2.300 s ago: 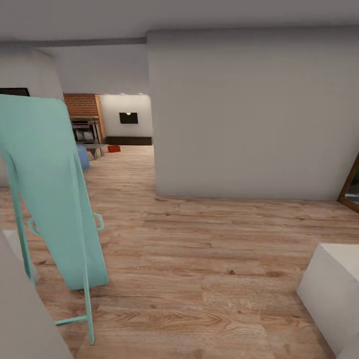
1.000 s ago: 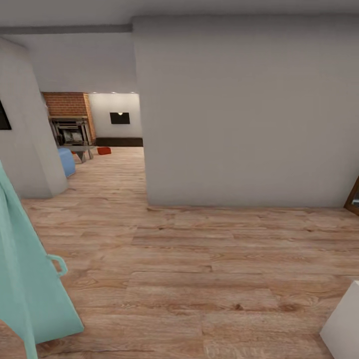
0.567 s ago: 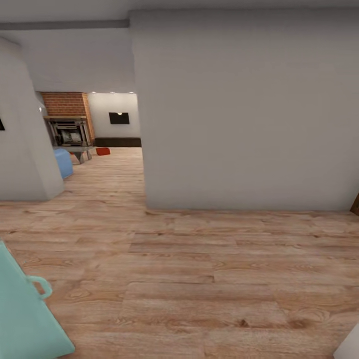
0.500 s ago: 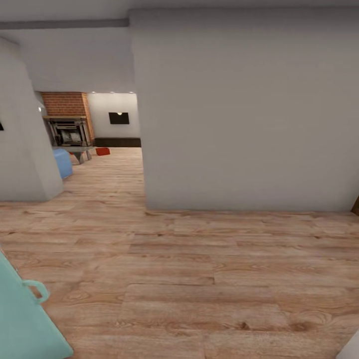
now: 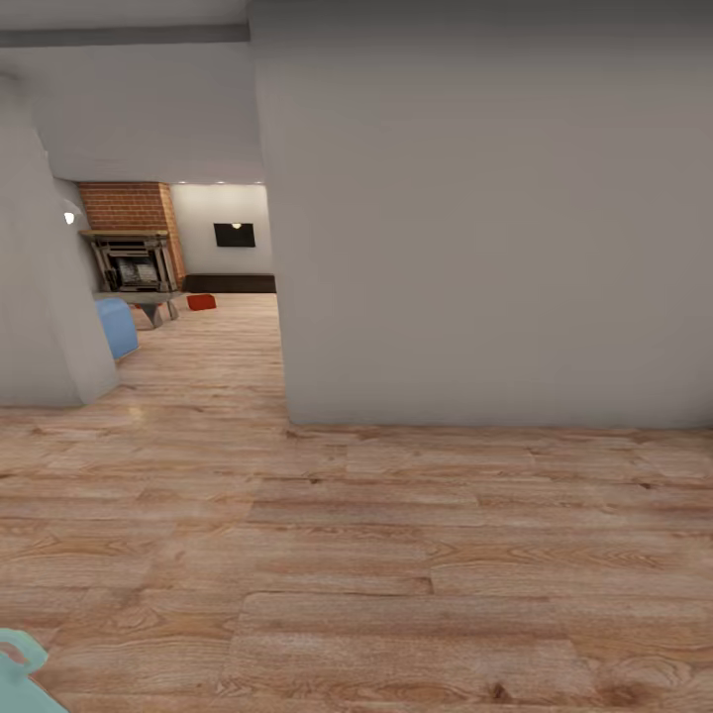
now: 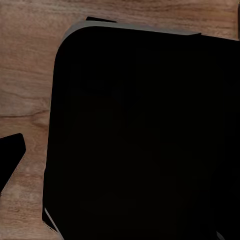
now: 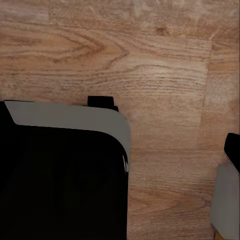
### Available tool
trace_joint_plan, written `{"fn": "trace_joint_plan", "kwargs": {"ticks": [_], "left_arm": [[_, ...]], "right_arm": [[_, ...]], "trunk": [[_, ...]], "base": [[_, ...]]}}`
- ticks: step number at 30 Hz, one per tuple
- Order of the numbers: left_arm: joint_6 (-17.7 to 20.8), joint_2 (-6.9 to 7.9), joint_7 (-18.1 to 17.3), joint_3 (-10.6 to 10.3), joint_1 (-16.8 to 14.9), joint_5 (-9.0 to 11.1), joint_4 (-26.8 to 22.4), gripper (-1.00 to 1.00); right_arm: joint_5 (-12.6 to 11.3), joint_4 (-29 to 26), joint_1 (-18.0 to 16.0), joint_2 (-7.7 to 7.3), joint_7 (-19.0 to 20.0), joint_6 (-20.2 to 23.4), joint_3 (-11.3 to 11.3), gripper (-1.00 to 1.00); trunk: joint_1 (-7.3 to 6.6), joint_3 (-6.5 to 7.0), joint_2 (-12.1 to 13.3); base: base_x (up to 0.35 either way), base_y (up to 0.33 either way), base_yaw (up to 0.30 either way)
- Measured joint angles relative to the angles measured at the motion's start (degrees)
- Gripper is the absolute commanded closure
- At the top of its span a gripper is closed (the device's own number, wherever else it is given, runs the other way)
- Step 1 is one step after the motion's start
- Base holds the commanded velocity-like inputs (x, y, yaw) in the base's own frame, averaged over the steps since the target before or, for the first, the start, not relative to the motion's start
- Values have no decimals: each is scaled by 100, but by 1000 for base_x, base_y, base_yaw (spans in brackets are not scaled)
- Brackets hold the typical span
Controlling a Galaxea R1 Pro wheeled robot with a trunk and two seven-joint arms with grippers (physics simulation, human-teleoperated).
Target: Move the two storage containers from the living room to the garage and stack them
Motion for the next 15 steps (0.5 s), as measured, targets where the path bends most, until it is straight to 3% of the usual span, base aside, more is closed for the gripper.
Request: {"fn": "trace_joint_plan", "kwargs": {"ticks": [15], "left_arm": [[-6,-9,0,-1,-3,-8,-1,-100]], "right_arm": [[-1,-6,0,-11,-5,24,6,-100]], "trunk": [[0,0,0]], "base": [[322,0,0]]}}
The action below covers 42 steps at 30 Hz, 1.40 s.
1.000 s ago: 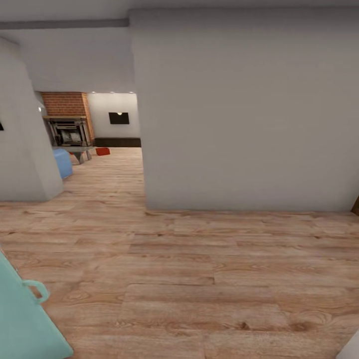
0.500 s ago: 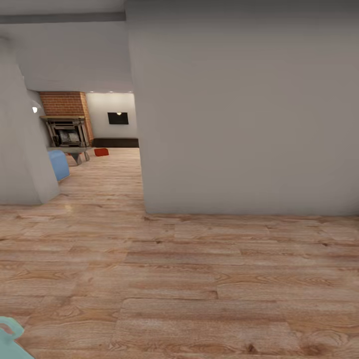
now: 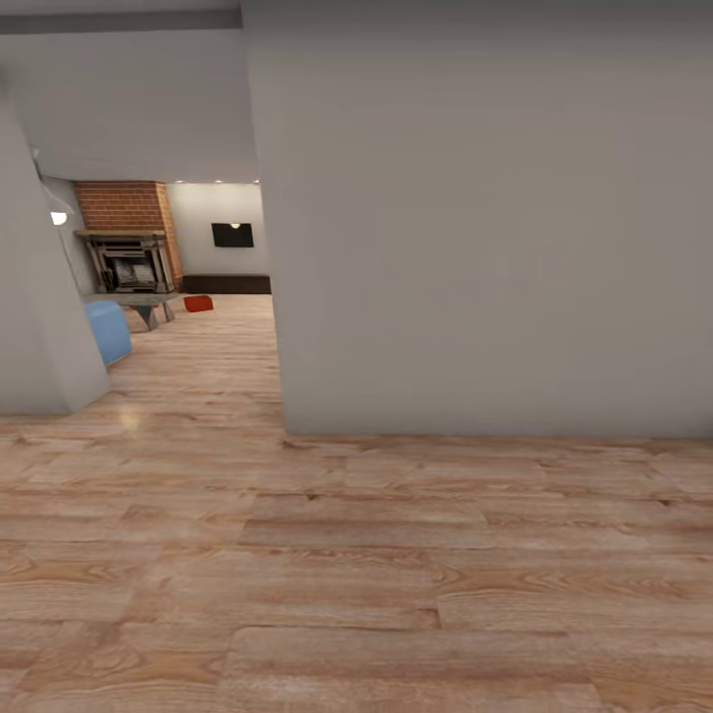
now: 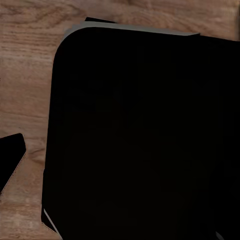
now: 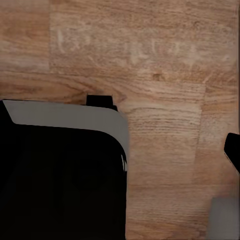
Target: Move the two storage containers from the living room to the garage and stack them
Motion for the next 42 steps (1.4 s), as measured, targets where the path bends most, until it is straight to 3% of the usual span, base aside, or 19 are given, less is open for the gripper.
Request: {"fn": "trace_joint_plan", "kwargs": {"ticks": [31,42], "left_arm": [[-6,2,0,-3,0,-5,0,-100],[-9,1,0,-2,2,-17,0,-100]], "right_arm": [[48,-28,0,20,-9,-7,75,-100],[-11,-28,0,73,8,0,71,-100]], "trunk": [[0,0,0],[3,0,0]], "base": [[320,0,0],[105,0,0]]}}
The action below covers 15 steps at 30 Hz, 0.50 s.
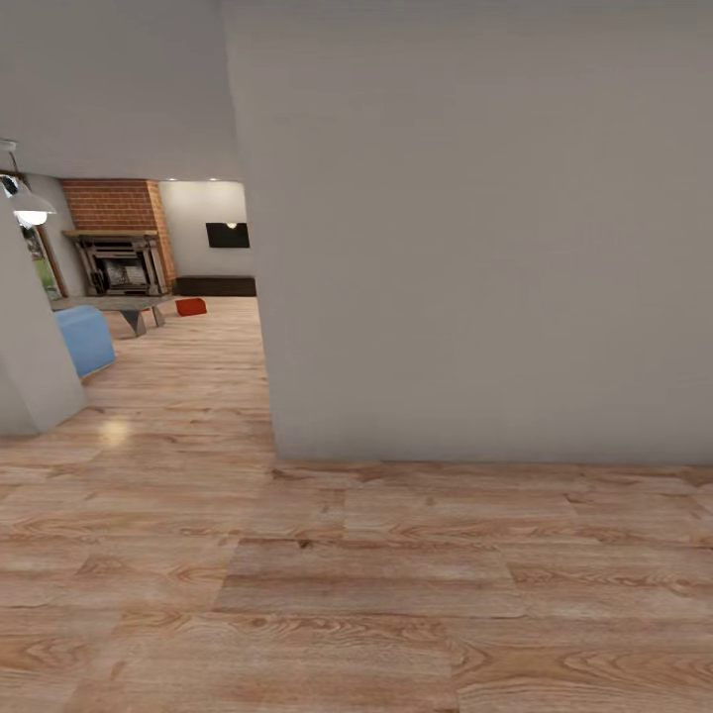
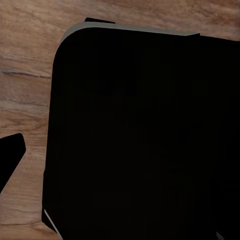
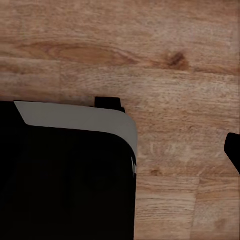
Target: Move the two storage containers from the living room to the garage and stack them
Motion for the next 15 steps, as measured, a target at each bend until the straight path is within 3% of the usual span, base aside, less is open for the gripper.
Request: {"fn": "trace_joint_plan", "kwargs": {"ticks": [7,15], "left_arm": [[0,-1,0,1,4,-1,0,-100],[0,-1,0,0,2,4,0,-100]], "right_arm": [[50,0,0,40,4,3,2,-100],[63,0,0,43,-2,1,5,-100]], "trunk": [[0,0,0],[0,0,0]], "base": [[3,0,21],[5,0,246]]}}
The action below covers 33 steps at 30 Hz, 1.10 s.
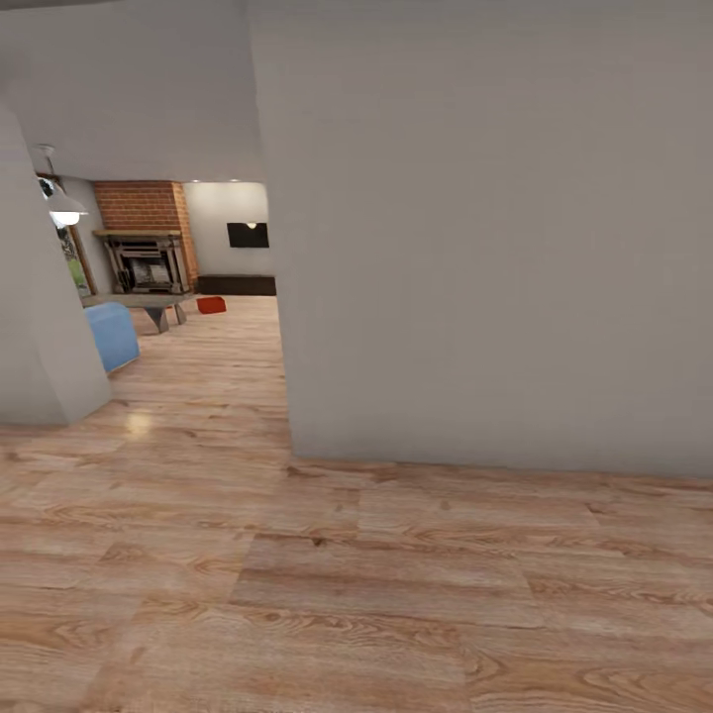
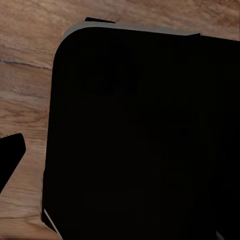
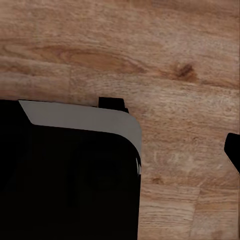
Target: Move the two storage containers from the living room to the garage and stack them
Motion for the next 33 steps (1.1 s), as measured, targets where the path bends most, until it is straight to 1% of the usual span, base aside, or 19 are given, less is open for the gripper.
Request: {"fn": "trace_joint_plan", "kwargs": {"ticks": [7,33], "left_arm": [[7,8,0,6,2,11,0,-100],[18,9,0,10,0,13,0,-100]], "right_arm": [[1,0,0,0,-3,0,0,-100],[1,0,0,0,-3,0,-7,-100]], "trunk": [[-3,0,0],[-3,0,0]], "base": [[218,0,295],[319,0,297]]}}
